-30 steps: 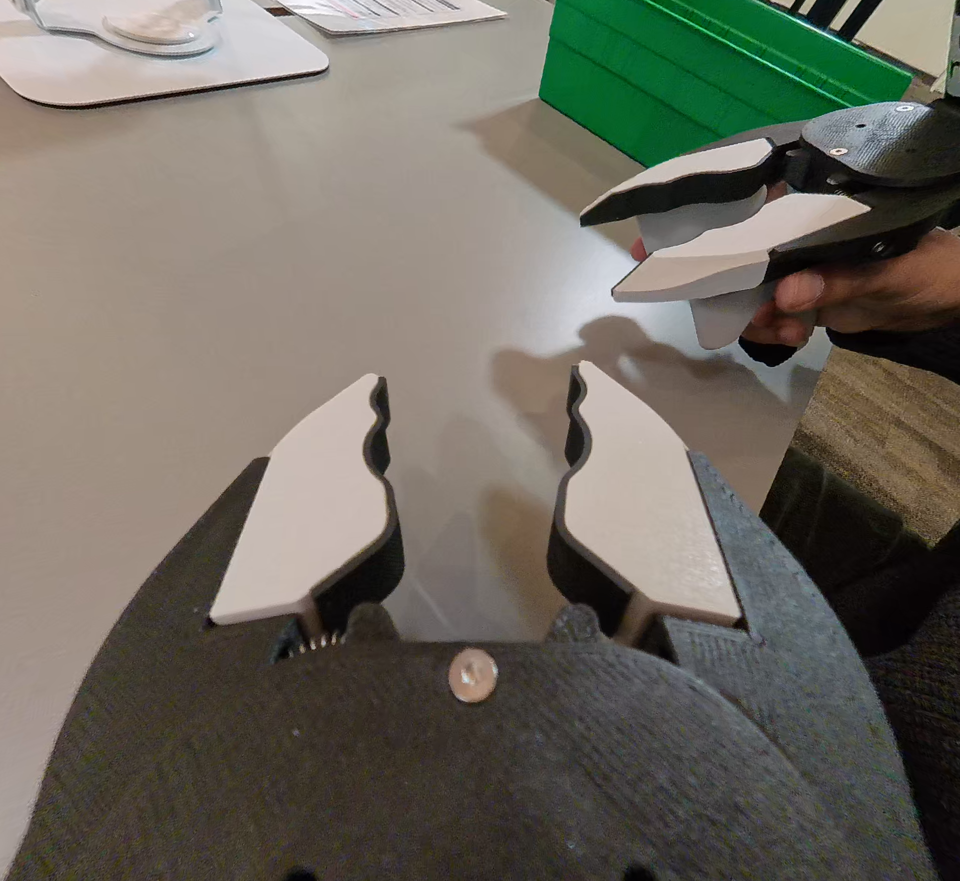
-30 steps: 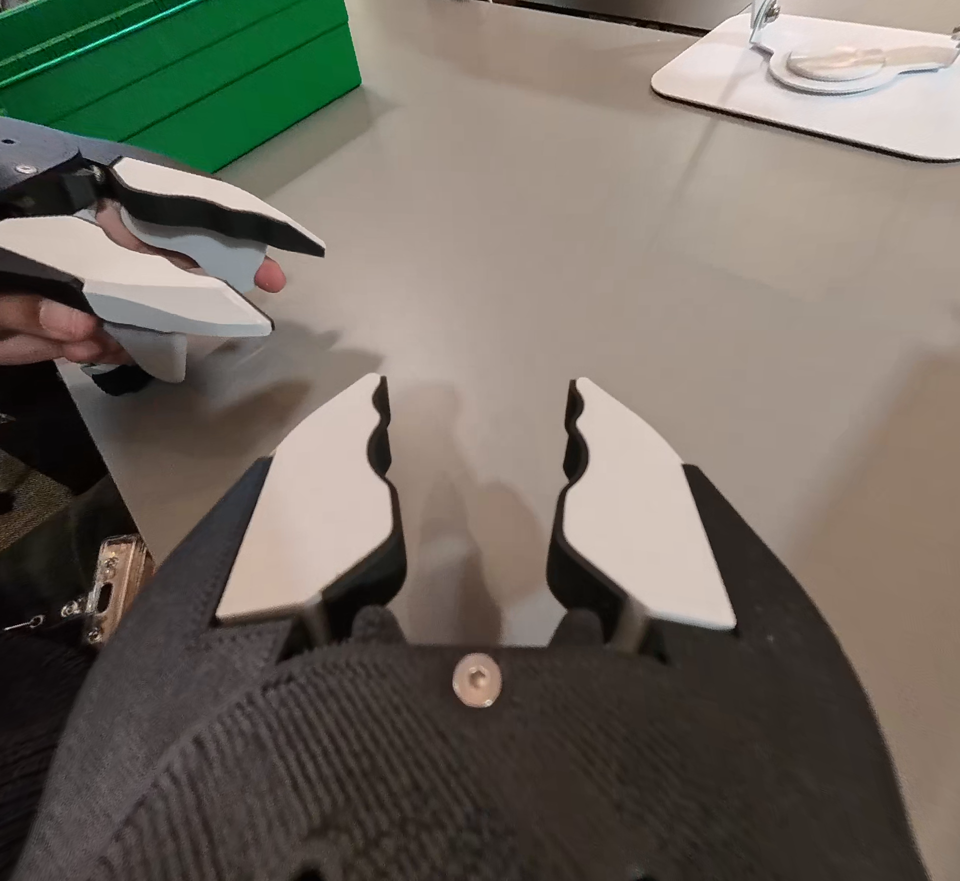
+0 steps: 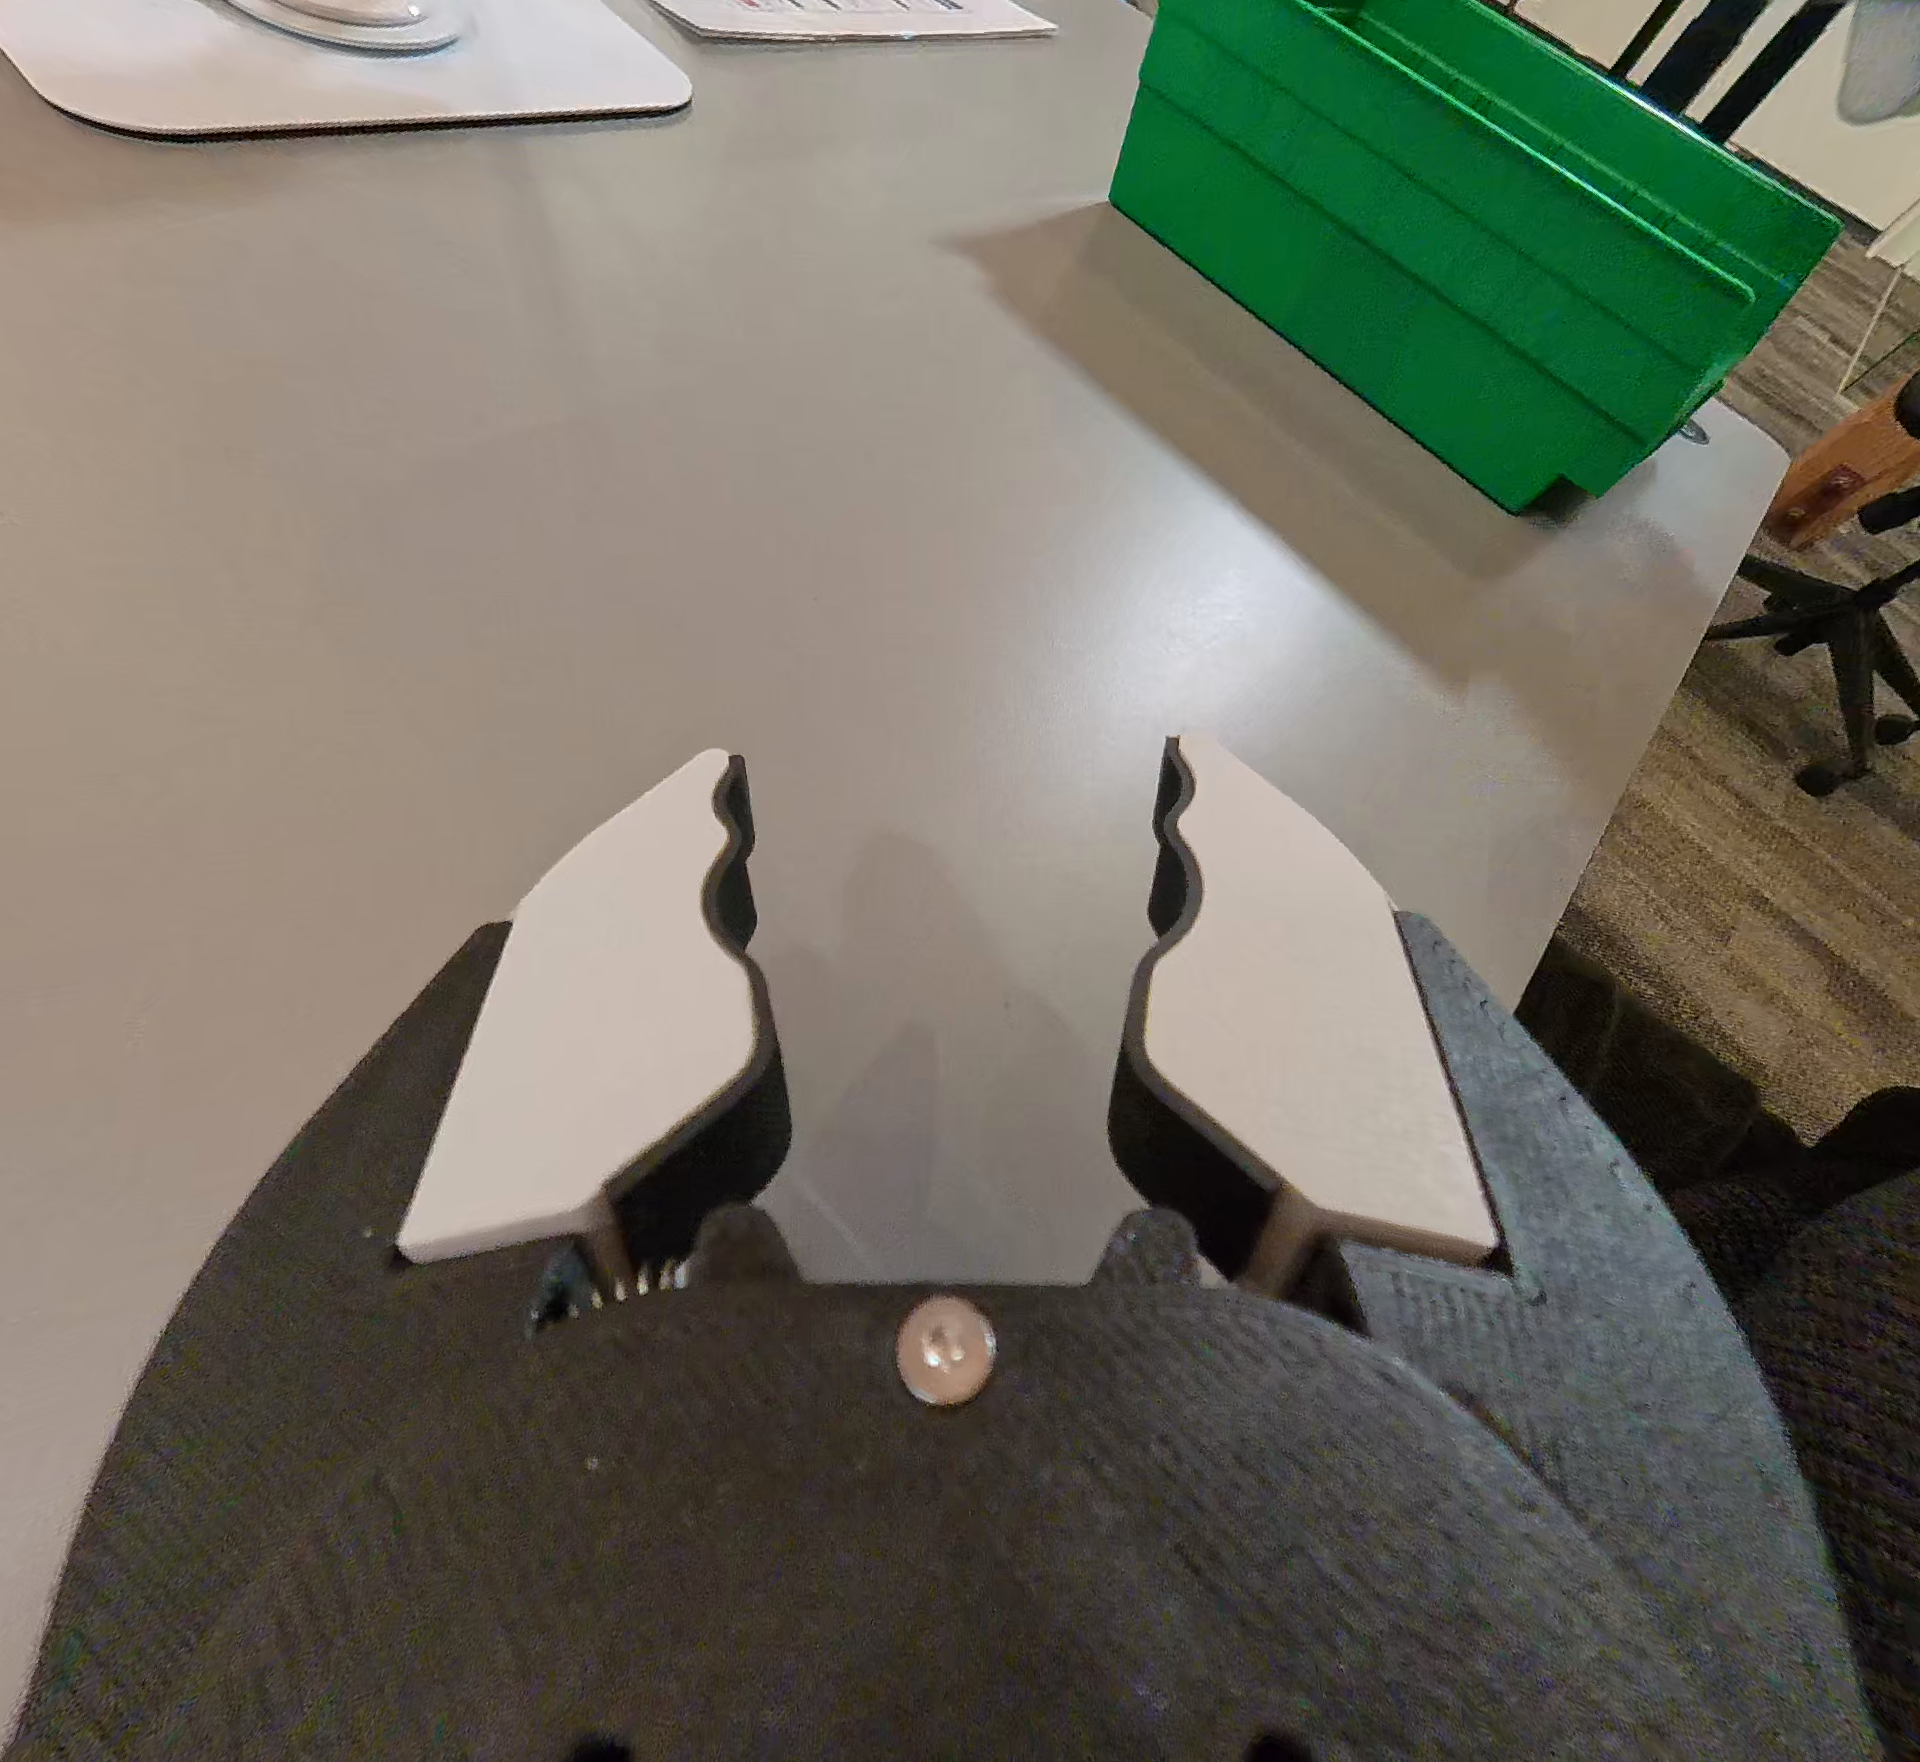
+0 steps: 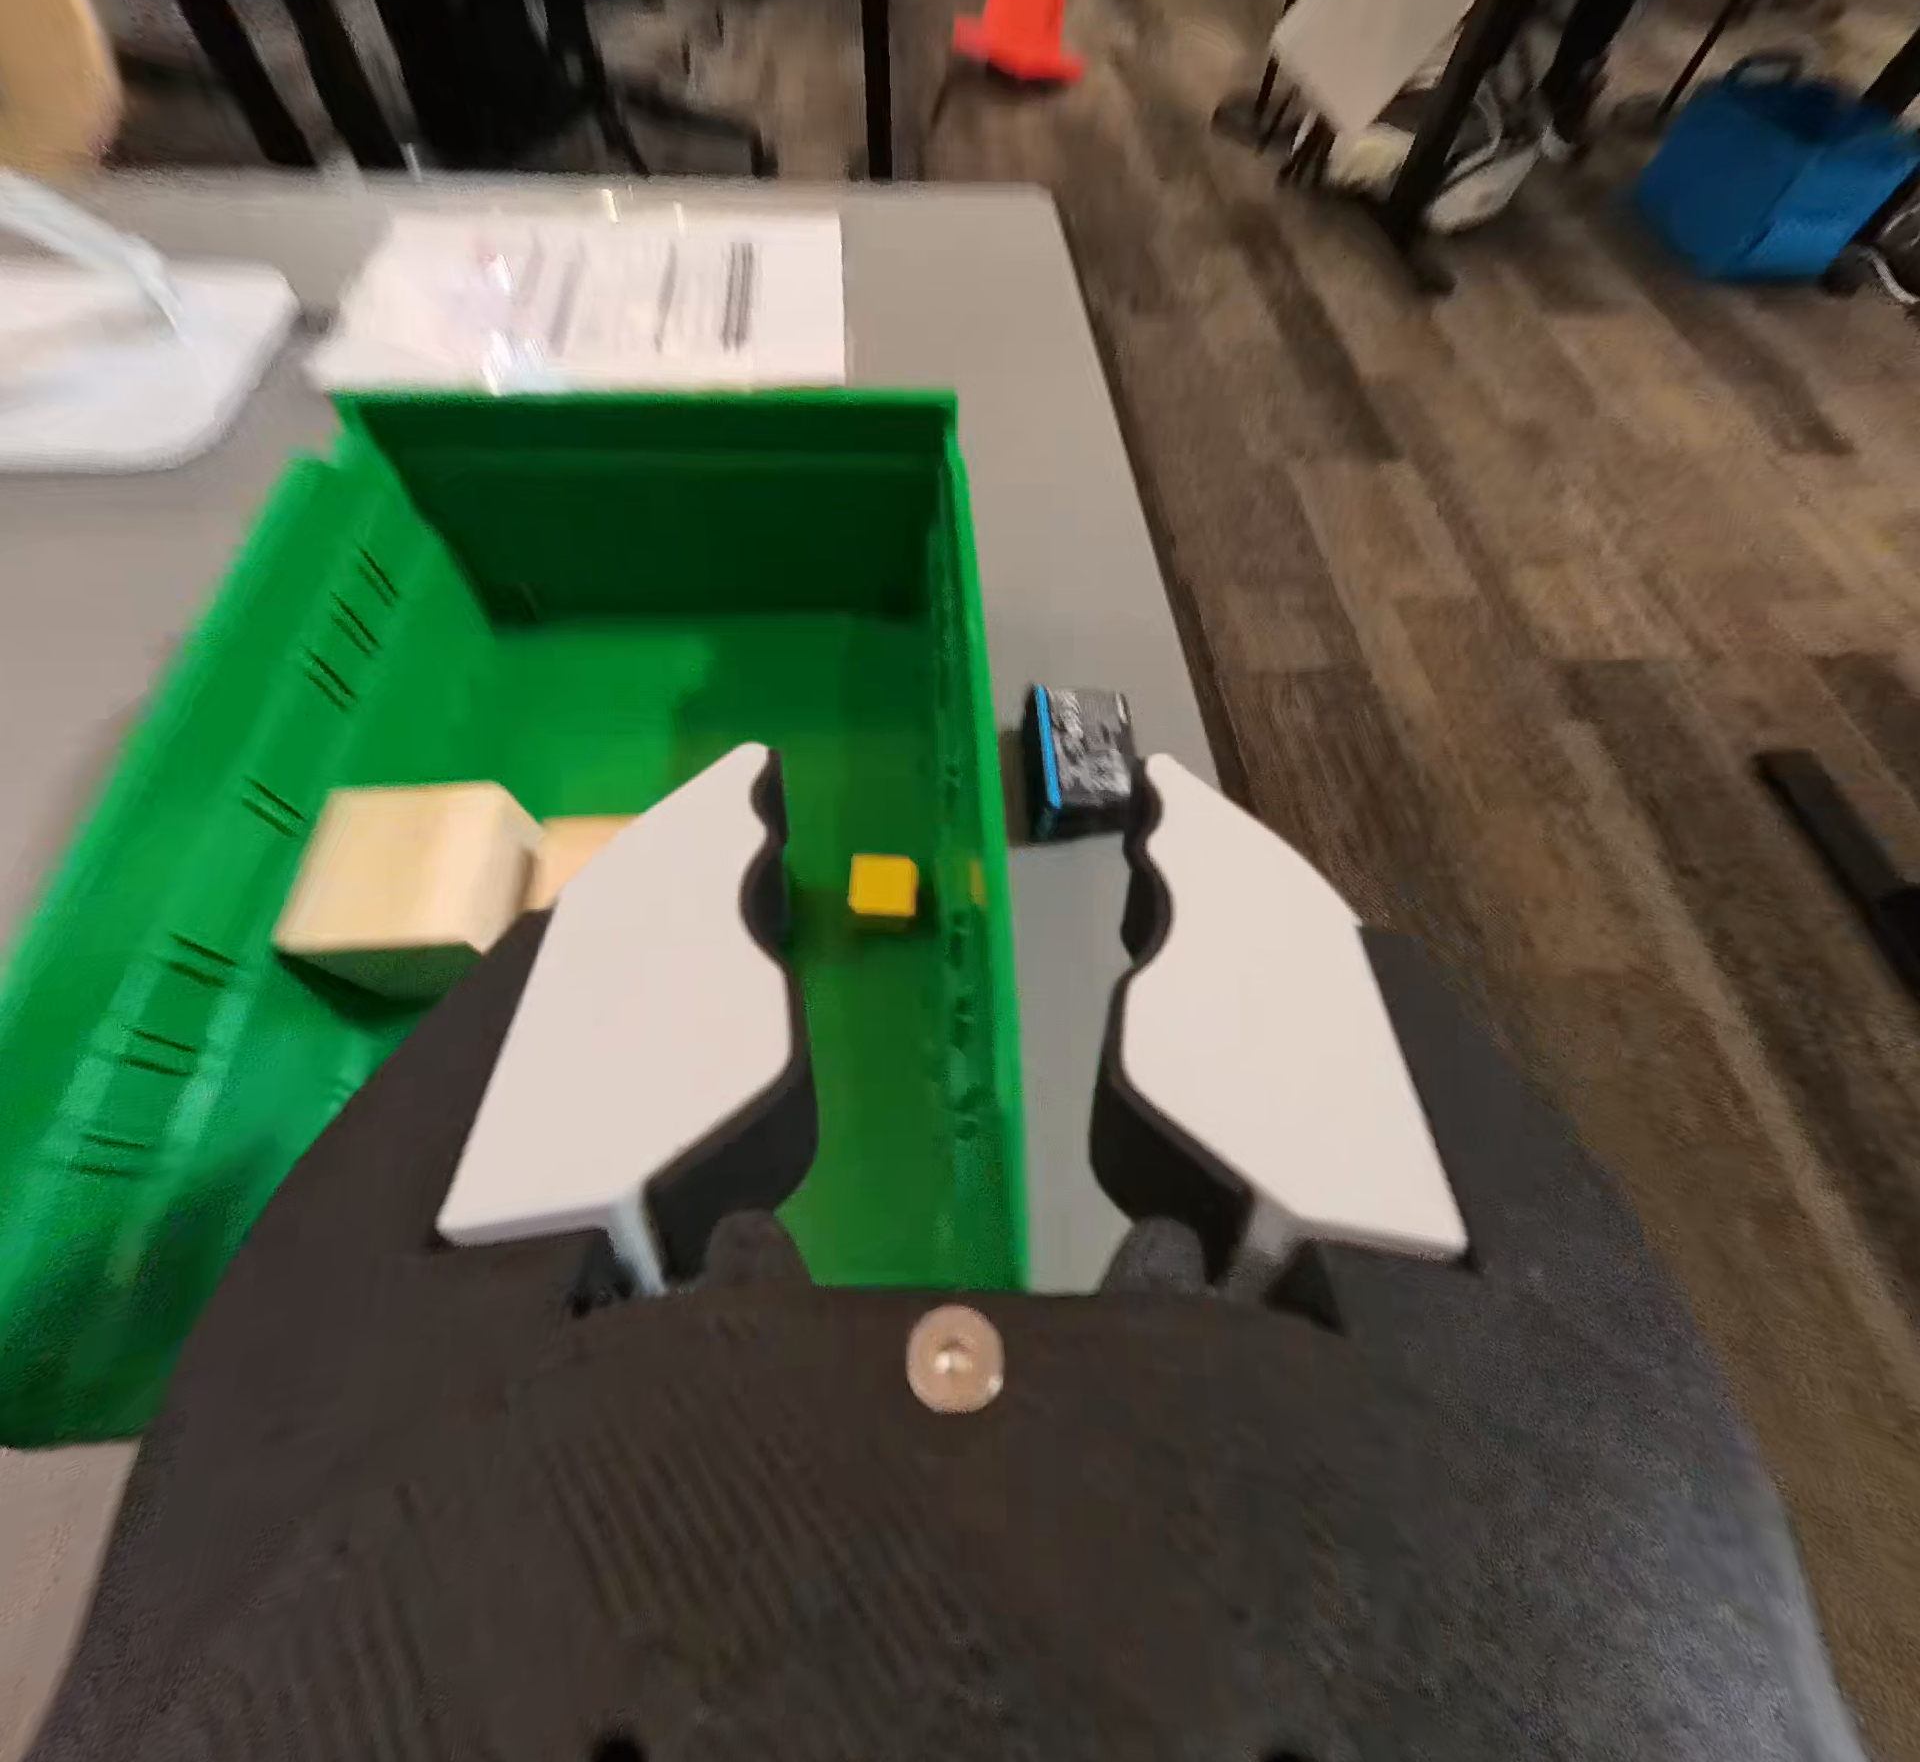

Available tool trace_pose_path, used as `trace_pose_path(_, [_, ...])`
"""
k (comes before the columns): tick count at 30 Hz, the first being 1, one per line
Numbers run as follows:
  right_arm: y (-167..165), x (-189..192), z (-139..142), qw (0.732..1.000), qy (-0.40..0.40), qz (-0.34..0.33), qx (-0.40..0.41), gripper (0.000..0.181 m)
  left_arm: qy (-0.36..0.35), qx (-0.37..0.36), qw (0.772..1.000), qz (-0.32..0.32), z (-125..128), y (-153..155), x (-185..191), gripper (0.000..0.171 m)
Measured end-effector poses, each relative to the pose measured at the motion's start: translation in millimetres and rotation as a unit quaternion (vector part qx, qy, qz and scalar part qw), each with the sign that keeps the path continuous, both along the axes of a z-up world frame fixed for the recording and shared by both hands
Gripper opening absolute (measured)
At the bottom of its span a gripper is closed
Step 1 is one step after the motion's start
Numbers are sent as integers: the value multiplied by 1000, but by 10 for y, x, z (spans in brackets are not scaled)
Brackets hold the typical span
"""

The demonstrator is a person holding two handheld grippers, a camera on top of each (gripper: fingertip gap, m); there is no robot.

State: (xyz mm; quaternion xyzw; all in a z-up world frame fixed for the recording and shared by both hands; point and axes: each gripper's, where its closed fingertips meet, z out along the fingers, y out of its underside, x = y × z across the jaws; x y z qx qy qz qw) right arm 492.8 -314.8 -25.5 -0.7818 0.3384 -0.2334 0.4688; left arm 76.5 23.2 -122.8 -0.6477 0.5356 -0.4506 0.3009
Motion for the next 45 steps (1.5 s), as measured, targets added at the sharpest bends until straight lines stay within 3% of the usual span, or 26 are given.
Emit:
trace_pose_path(4, [-79,150,-386,990,41,44,-130,53,1,5,1000,3,7,-5,2,75])
trace_pose_path(13, [-84,121,-975,940,203,99,-255,53,5,7,1000,-1,-19,-41,12,74])
trace_pose_path(16, [-143,59,-1141,909,234,144,-314,35,3,4,1000,-2,-11,-35,8,74])
trace_pose_path(19, [-100,-21,-1218,892,271,163,-322,18,4,-7,1000,-8,-17,-47,7,74])
trace_pose_path(27, [-36,-21,-1214,902,292,156,-277,9,5,-19,1000,-19,-28,-68,8,73])
trace_pose_path(38, [68,-76,-1141,909,324,109,-237,5,-3,-19,1000,-15,24,-83,4,71])
trace_pose_path(45, [241,-375,-1124,905,335,110,-239,5,-28,-17,999,-37,172,-224,-22,73])
